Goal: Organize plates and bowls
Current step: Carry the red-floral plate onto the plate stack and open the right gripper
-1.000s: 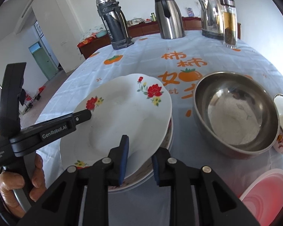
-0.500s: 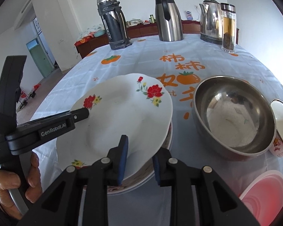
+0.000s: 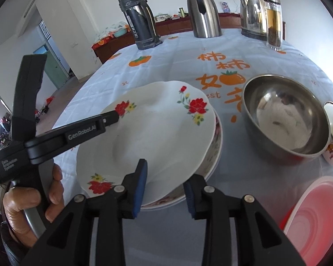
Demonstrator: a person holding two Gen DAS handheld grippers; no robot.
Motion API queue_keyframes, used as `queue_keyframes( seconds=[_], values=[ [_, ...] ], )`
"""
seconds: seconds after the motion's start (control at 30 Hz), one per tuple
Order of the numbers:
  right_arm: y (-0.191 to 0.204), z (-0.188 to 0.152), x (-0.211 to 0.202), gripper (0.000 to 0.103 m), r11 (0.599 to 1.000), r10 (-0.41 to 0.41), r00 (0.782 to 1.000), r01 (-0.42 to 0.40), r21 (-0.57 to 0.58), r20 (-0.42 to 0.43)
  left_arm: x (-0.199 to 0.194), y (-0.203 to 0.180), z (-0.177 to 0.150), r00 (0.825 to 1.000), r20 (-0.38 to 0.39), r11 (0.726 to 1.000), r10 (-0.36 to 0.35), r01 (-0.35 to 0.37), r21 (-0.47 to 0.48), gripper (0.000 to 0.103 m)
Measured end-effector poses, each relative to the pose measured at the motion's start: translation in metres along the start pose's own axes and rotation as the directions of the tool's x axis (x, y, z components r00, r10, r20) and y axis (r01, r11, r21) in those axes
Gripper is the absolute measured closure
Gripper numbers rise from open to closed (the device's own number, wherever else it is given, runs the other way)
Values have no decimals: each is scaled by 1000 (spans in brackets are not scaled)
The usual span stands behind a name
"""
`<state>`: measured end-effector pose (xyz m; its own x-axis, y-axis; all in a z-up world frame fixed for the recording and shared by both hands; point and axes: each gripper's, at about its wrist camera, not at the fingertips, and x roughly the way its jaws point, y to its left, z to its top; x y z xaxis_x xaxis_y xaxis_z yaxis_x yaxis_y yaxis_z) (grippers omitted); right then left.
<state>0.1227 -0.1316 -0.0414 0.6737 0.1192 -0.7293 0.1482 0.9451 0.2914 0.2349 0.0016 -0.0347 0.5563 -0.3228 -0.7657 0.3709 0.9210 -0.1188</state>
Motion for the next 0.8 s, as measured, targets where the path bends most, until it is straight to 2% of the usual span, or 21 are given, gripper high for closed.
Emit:
queue_keyframes(
  seconds=[0.2, 0.5, 0.8],
  values=[
    [0, 5, 0, 67, 1000, -1, 999, 2, 18, -40, 2, -4, 2, 1000, -3, 1000, 11, -11, 18, 67],
    [-14, 18, 6, 66, 991, 74, 987, -57, 124, -143, 5, -7, 6, 1000, -14, 1000, 9, -9, 21, 67],
    [-11, 18, -1, 66, 991, 82, 980, -62, 118, -179, 7, -10, 7, 1000, -14, 1000, 16, -15, 27, 65]
  ],
)
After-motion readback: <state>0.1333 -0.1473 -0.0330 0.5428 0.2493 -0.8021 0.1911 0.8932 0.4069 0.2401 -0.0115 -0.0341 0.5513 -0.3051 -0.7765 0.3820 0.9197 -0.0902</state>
